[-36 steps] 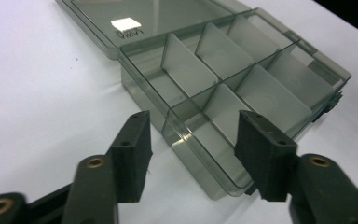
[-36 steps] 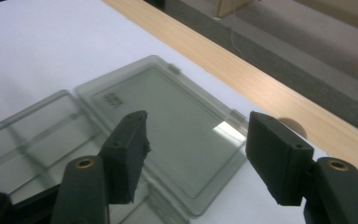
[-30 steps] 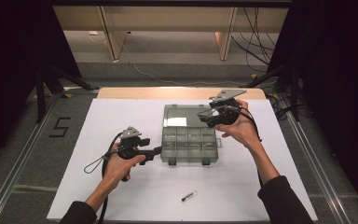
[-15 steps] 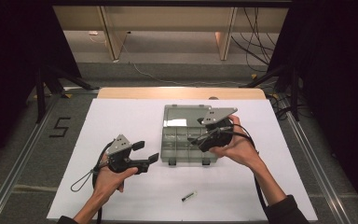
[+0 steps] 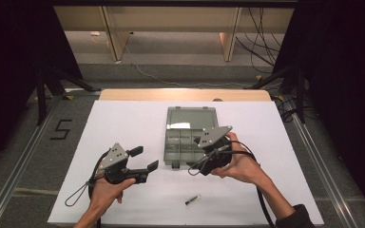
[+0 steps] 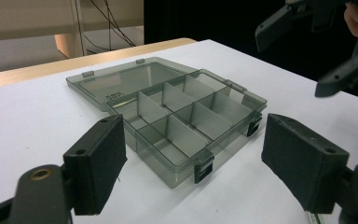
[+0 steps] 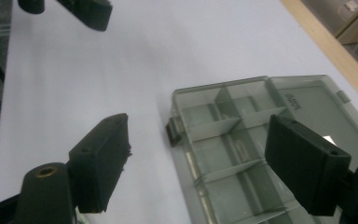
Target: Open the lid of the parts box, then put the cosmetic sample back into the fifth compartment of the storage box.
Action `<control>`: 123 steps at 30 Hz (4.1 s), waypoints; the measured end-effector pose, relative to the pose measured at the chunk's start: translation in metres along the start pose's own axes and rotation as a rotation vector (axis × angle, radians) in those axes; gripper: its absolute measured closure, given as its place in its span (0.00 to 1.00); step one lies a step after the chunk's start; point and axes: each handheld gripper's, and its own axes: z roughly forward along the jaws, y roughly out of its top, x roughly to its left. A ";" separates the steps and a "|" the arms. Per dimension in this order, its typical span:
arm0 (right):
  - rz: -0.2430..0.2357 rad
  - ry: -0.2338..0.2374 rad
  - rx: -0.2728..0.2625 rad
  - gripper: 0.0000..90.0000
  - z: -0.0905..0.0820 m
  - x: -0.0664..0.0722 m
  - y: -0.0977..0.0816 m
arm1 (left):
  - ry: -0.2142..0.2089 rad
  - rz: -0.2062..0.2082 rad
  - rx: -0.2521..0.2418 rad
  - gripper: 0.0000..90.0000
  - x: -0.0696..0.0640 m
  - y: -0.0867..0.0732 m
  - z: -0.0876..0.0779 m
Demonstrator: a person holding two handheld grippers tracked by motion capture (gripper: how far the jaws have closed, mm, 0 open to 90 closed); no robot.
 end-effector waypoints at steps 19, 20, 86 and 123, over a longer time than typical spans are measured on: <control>-0.069 0.111 0.115 0.23 0.021 0.023 -0.011 | -0.005 -0.016 0.012 0.22 -0.007 -0.008 -0.006; -0.076 0.118 0.120 0.23 0.022 0.024 -0.012 | -0.006 -0.006 0.014 0.22 -0.007 -0.008 -0.007; -0.260 0.345 0.473 0.79 0.064 0.063 -0.039 | -0.034 0.008 0.010 0.22 -0.015 -0.013 -0.009; -0.028 0.015 0.235 0.90 0.038 0.017 -0.002 | -0.017 0.030 -0.012 0.22 -0.015 -0.013 -0.010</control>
